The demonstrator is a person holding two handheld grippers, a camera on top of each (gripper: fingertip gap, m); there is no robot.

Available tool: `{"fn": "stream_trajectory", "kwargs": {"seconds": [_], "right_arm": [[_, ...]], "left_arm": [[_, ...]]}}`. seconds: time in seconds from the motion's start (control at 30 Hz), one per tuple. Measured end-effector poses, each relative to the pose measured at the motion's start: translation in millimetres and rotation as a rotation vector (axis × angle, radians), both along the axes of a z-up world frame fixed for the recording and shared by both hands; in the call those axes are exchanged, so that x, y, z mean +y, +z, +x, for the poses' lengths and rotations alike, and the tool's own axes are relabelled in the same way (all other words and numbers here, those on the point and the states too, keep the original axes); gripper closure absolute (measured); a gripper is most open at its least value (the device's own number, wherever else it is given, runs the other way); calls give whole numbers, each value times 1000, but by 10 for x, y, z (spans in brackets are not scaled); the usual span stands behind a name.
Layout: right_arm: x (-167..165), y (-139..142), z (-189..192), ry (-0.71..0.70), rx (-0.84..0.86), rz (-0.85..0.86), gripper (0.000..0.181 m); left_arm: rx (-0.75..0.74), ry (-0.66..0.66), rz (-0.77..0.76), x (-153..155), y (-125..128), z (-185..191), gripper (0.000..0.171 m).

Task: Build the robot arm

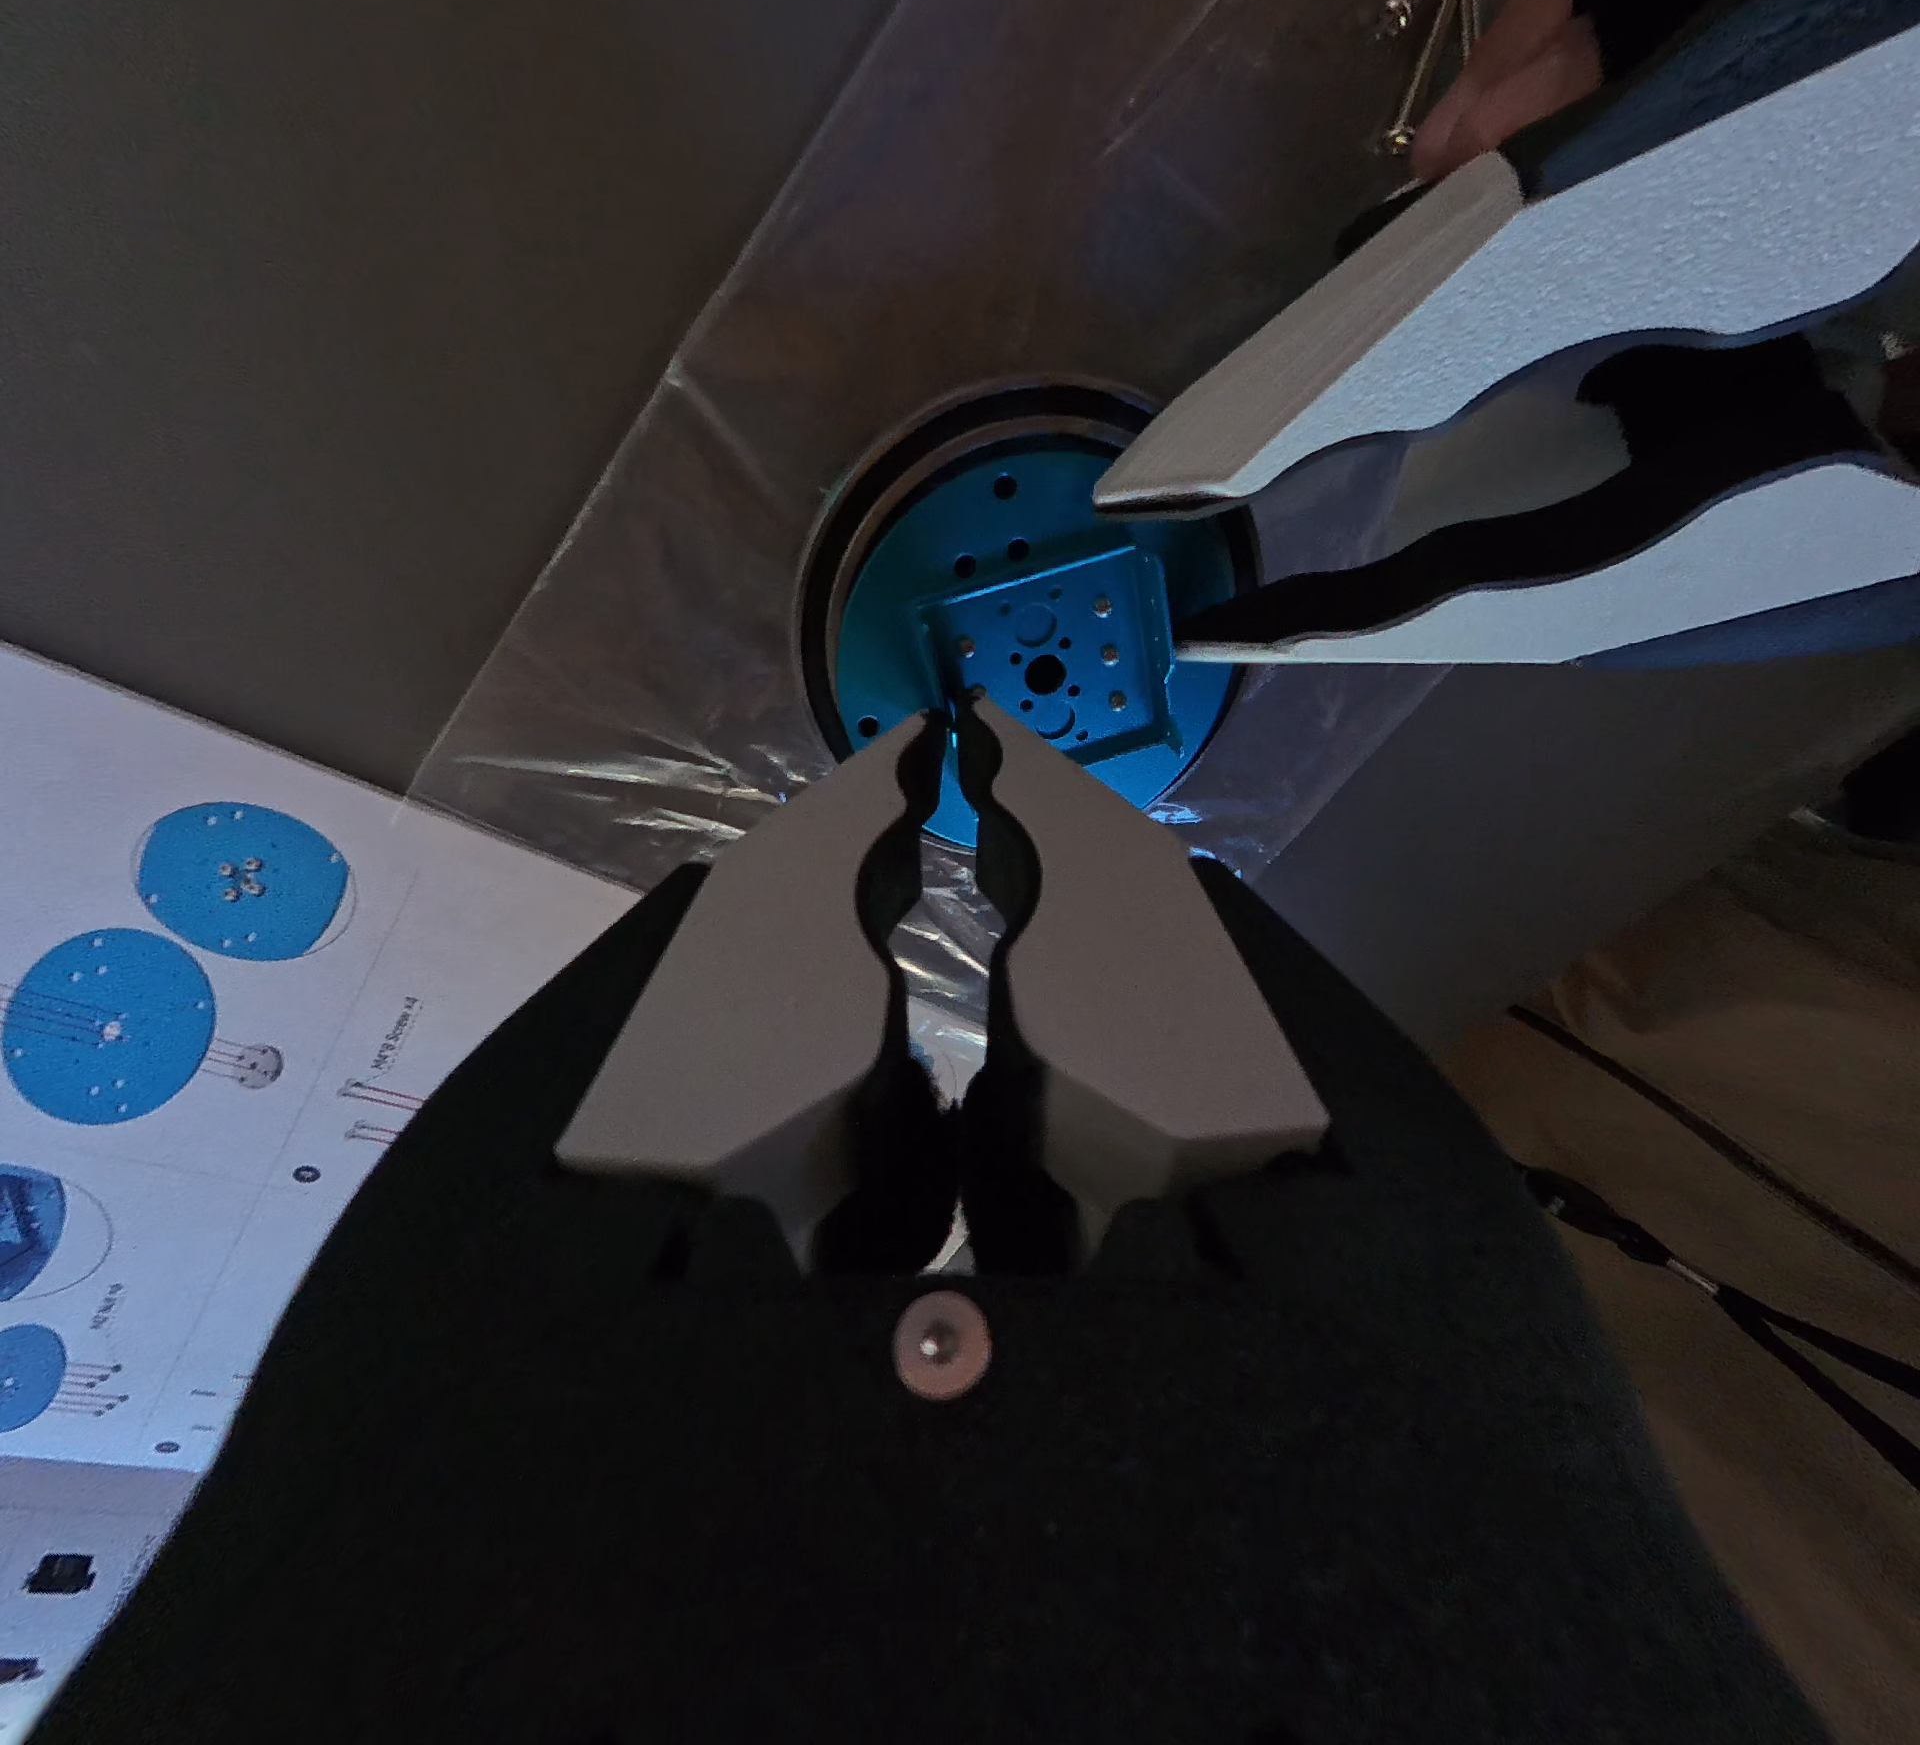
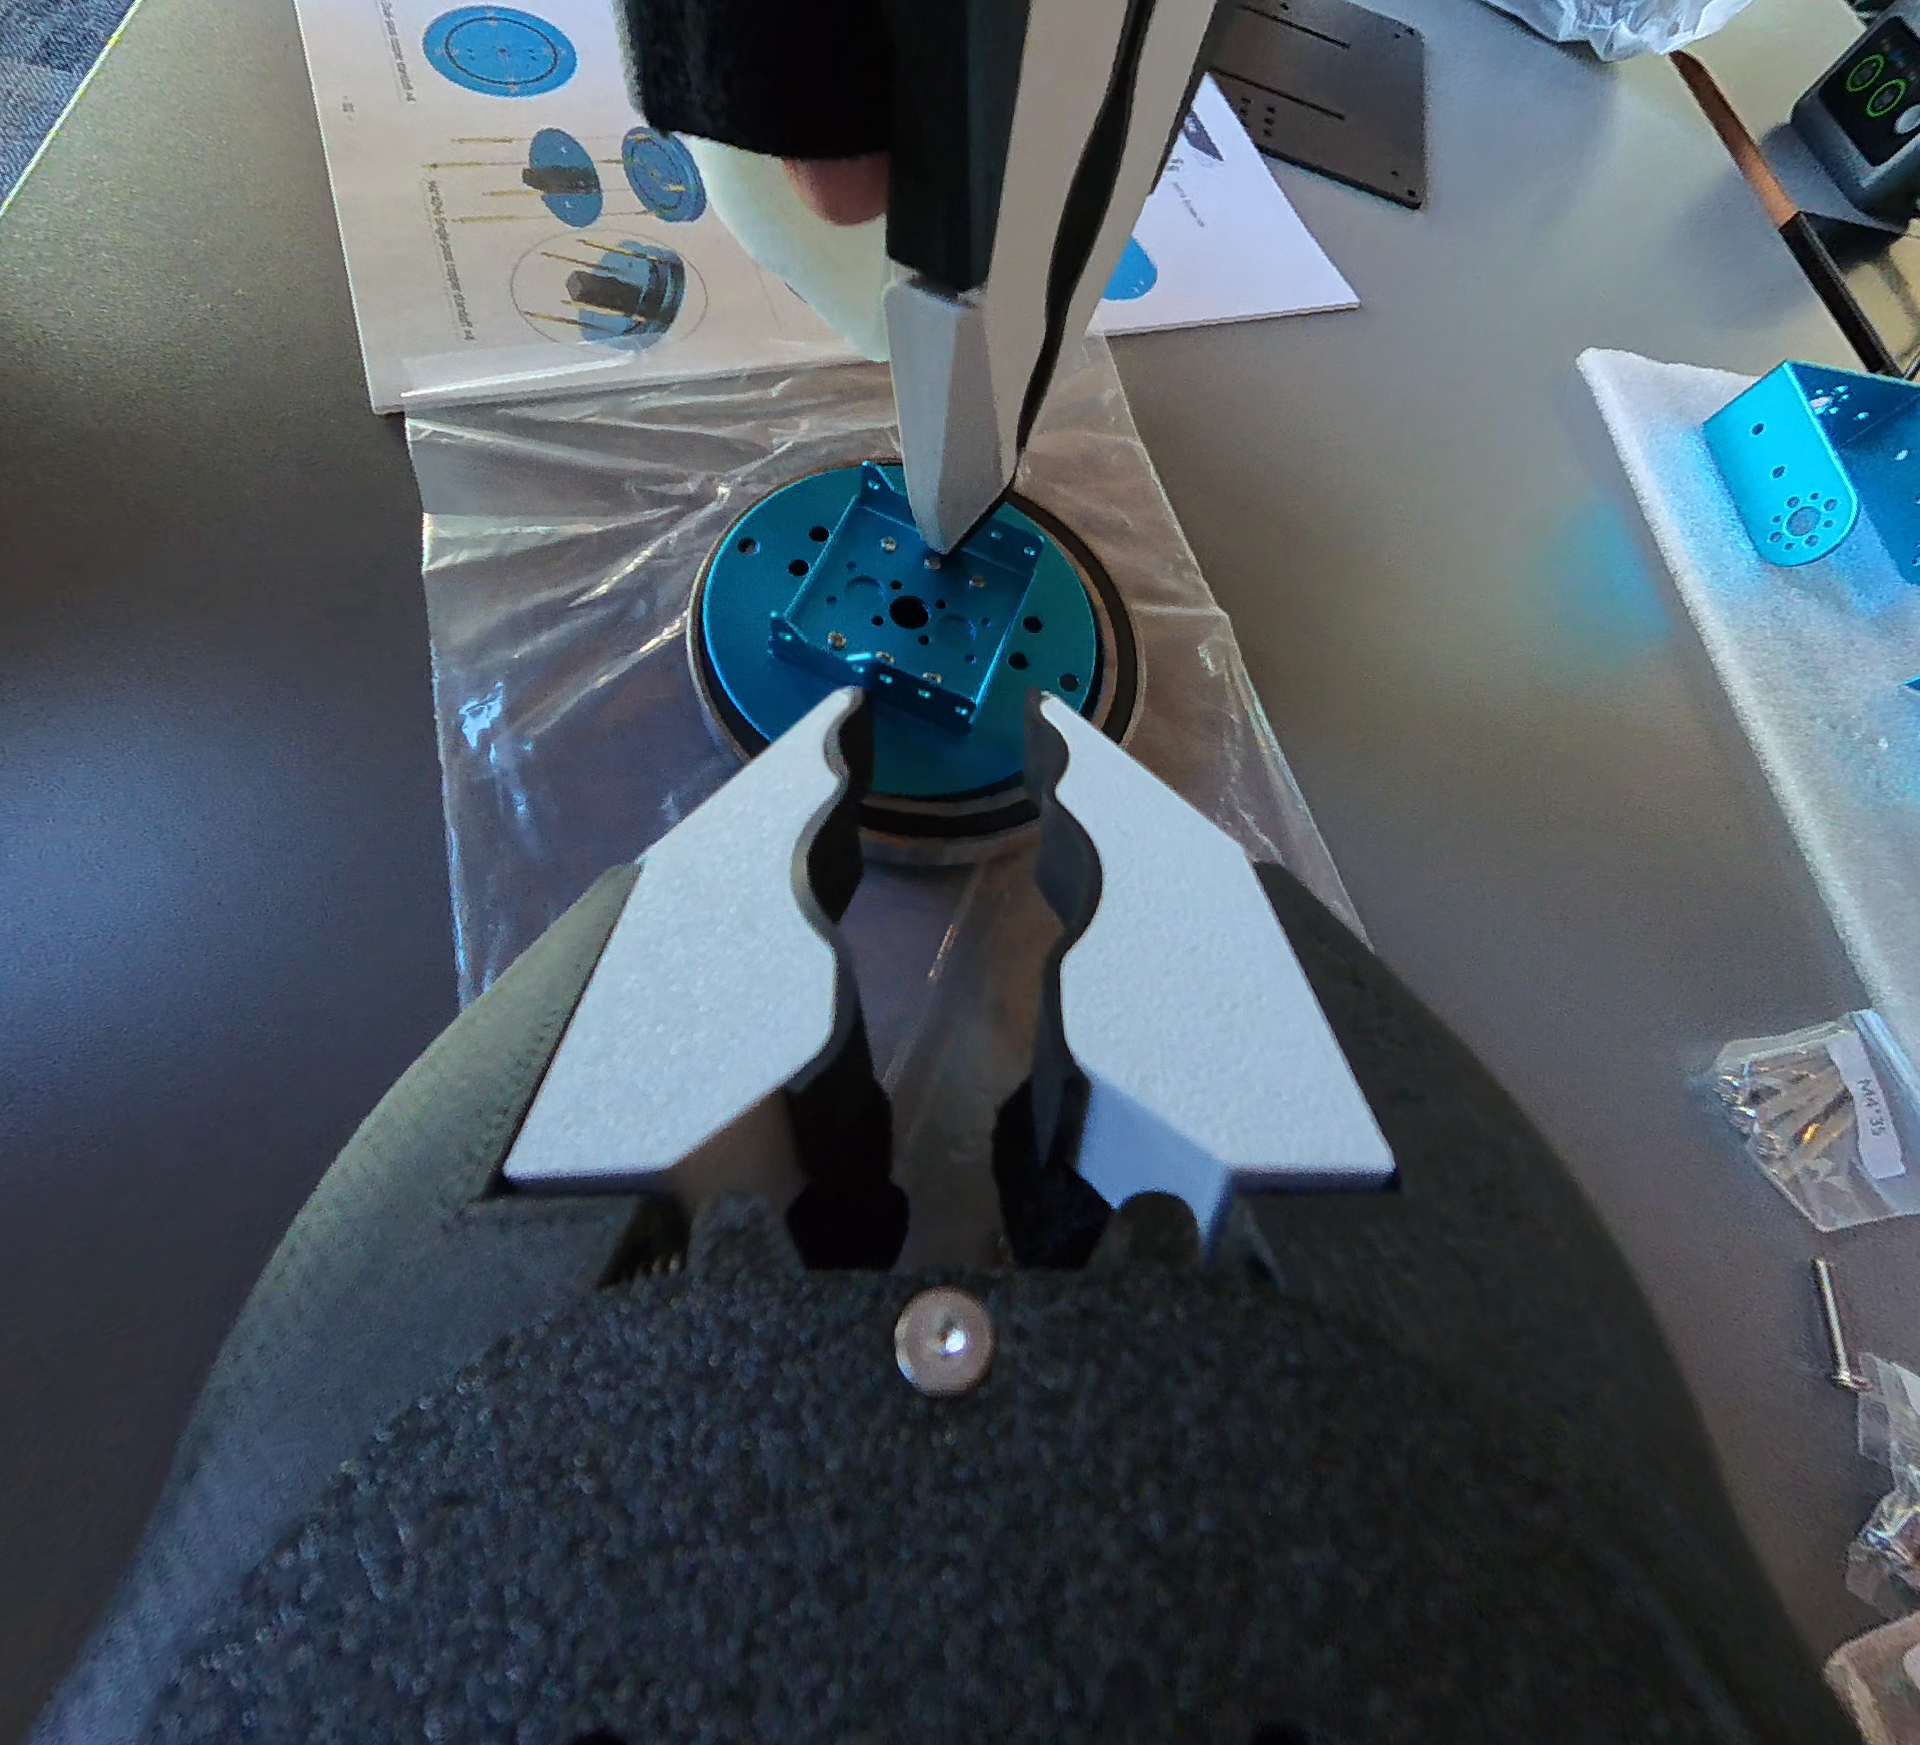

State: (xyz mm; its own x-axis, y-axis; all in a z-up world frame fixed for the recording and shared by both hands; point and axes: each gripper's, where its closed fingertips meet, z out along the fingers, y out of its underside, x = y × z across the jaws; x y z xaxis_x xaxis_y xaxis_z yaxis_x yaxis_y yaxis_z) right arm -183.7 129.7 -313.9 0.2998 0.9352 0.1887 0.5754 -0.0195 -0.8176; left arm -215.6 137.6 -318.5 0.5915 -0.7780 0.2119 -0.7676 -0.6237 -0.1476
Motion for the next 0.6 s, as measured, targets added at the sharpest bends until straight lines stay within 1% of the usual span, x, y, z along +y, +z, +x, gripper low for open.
{"fn": "stream_trajectory", "kwargs": {"seconds": [0.17, 0.27, 0.33, 0.4, 0.6], "right_arm": [[23, 4, 11, -13, -1, 10, 157], [7, 84, 5, 7, 35, 28, 156], [-29, 150, -6, 30, 70, 14, 153], [-57, 165, -17, 42, 83, -6, 144], [-61, 182, -16, 47, 79, 6, 144]], "left_arm": [[-14, 14, -7, 3, 9, -2, 170], [-30, 31, -7, 25, 34, 5, 171], [-53, 52, -7, 45, 52, 29, 171], [-61, 69, -6, 64, 64, 33, 171], [-59, 85, 3, 75, 59, 11, 171]]}}
